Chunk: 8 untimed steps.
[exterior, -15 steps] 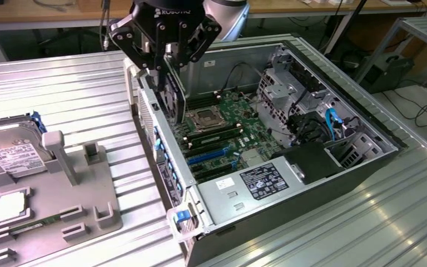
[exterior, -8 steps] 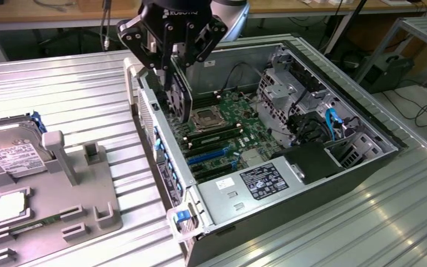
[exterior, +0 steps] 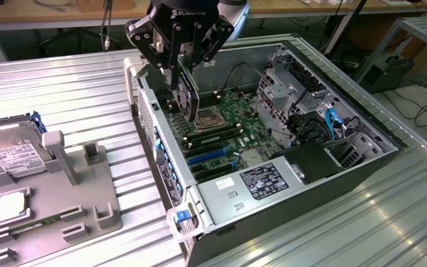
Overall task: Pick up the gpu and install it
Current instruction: 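Pick up the gpu and move the gpu toward the slot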
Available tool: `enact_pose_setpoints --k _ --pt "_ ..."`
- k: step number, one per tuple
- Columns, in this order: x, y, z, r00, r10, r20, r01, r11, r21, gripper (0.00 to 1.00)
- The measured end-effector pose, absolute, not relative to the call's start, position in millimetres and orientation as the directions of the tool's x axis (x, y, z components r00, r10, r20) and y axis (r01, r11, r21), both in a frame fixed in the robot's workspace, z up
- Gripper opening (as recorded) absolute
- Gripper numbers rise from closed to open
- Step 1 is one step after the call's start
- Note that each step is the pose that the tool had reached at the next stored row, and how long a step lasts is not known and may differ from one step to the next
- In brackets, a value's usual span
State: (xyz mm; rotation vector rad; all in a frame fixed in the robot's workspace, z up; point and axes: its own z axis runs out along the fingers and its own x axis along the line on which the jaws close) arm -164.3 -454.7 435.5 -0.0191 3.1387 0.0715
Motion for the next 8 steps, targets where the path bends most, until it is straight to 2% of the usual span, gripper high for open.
enact_pose_setpoints --k 8 --pt "-154.3 -454.6 434.9 -1.0 -0.012 -0.003 -0.012 0.999 0.046 0.27"
